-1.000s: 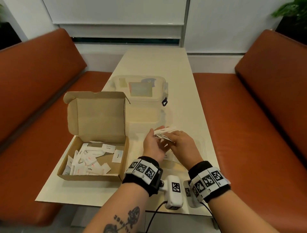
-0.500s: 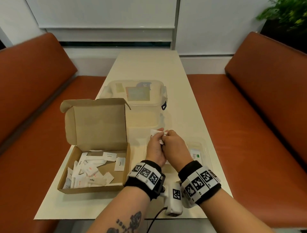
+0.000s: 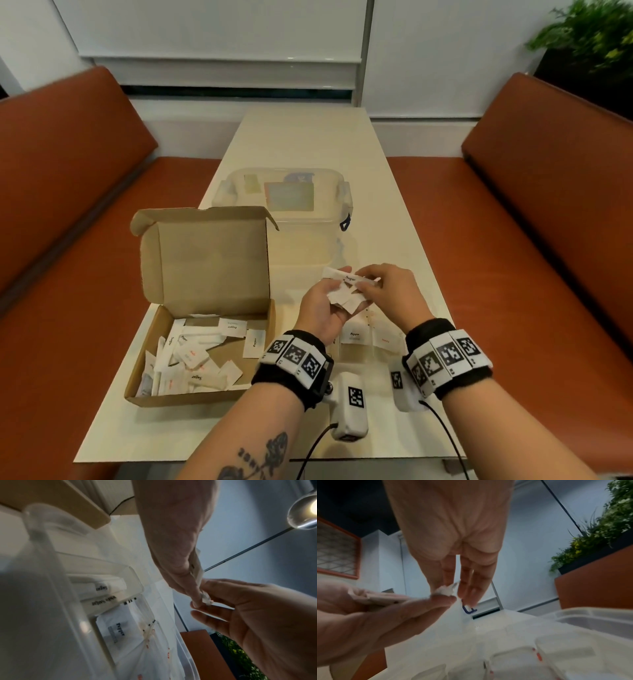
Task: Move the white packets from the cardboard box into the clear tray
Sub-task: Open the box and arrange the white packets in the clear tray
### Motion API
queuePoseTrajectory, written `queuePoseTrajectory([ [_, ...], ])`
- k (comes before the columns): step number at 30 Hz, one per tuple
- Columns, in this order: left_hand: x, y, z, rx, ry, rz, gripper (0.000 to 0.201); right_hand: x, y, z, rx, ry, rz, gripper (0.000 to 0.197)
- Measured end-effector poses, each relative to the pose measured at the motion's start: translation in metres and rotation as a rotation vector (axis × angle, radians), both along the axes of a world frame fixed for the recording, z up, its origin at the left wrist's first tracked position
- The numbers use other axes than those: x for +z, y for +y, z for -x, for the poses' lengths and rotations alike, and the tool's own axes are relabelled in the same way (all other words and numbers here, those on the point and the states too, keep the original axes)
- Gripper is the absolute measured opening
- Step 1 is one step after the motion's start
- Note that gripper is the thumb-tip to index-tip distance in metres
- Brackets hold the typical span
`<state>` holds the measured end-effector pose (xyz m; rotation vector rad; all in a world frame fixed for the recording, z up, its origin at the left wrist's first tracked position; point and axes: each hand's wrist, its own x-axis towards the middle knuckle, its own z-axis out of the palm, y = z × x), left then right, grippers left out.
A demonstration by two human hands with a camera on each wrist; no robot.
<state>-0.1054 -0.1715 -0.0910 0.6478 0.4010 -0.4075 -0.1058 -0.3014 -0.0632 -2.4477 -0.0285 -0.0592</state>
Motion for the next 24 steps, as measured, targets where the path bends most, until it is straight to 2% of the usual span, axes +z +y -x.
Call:
queuePoseTrajectory([
  [6, -0.001, 0.005, -0.002, -0.039, 0.007, -0.015, 0.031, -0.012, -0.001, -0.002, -0.048, 0.002, -0.138, 0.007],
  [13, -0.005, 0.007, -0.008, 0.087, 0.073, -0.059, 0.019, -0.010, -0.007, 0.000, -0.136, 0.058, -0.463, 0.011],
  [20, -0.007, 0.005, -0.014, 0.019, 0.014, -0.108, 0.017, -0.017, 0.004, 0.000, -0.169, 0.078, -0.563, 0.012],
  [24, -0.008, 0.006, -0.015, -0.038, -0.065, -0.282, 0.017, -0.021, 0.006, 0.000, -0.112, 0.121, -0.563, 0.013],
])
